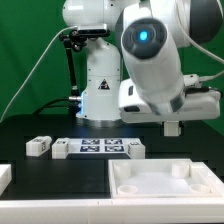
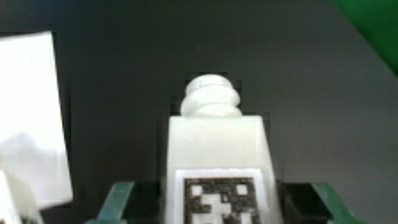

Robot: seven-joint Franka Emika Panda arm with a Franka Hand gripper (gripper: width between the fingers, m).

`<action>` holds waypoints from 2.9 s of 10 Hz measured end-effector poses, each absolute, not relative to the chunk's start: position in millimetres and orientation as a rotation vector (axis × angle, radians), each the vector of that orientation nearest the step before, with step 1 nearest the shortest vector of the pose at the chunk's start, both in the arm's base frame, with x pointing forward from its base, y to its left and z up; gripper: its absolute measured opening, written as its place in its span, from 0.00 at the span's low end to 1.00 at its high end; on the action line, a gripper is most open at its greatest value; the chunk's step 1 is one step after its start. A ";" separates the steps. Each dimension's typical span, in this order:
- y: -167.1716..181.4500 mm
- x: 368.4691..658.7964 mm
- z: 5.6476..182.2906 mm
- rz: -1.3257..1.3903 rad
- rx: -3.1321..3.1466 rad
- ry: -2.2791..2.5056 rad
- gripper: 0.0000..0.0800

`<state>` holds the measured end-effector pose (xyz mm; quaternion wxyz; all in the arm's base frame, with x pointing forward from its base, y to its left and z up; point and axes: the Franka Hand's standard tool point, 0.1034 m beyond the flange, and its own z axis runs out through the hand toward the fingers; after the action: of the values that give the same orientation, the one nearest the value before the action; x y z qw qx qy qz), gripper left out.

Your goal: Assemble one leg

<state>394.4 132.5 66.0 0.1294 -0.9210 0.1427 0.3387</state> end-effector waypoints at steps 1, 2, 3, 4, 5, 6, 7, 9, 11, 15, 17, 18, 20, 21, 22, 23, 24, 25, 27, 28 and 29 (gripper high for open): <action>124.0 399.3 60.9 0.856 -2.769 0.353 0.36; 114.5 408.4 66.2 0.765 -2.853 0.279 0.36; 106.5 419.5 77.4 0.629 -2.929 0.219 0.36; 98.5 428.7 90.1 0.513 -2.989 0.144 0.36; 92.6 439.9 100.1 0.447 -3.021 0.068 0.36; 93.8 452.8 104.7 0.350 -3.037 0.073 0.36; 95.5 460.1 104.1 0.154 -3.050 0.070 0.36; 95.2 454.8 102.0 -0.074 -3.054 0.059 0.36; 95.7 477.3 102.2 -0.439 -3.015 -0.035 0.36; 101.6 508.9 107.1 -0.752 -2.948 -0.109 0.36; 101.2 508.6 106.4 -0.750 -2.949 -0.108 0.36; 101.2 508.4 105.6 -0.748 -2.949 -0.110 0.36; 111.3 525.2 98.7 -0.751 -2.947 -0.205 0.36; 115.7 544.5 98.3 -0.755 -2.944 -0.257 0.36; 115.8 556.8 97.2 -0.761 -2.943 -0.284 0.36; 117.4 567.0 93.6 -0.732 -2.947 -0.303 0.36; 120.1 576.3 94.9 -0.718 -2.947 -0.319 0.36; 120.6 579.3 96.5 -0.726 -2.945 -0.328 0.36; 120.2 576.8 94.6 -0.720 -2.946 -0.328 0.36; 120.2 576.8 94.6 -0.720 -2.946 -0.328 0.36; 120.0 577.3 94.6 -0.720 -2.947 -0.328 0.36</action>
Offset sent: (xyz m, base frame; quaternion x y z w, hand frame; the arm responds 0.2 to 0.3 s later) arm 0.0326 -0.0449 0.0416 -0.1309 0.2440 -0.1275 0.9524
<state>577.3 120.0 94.6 0.0453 -0.9648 -0.1073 -0.2358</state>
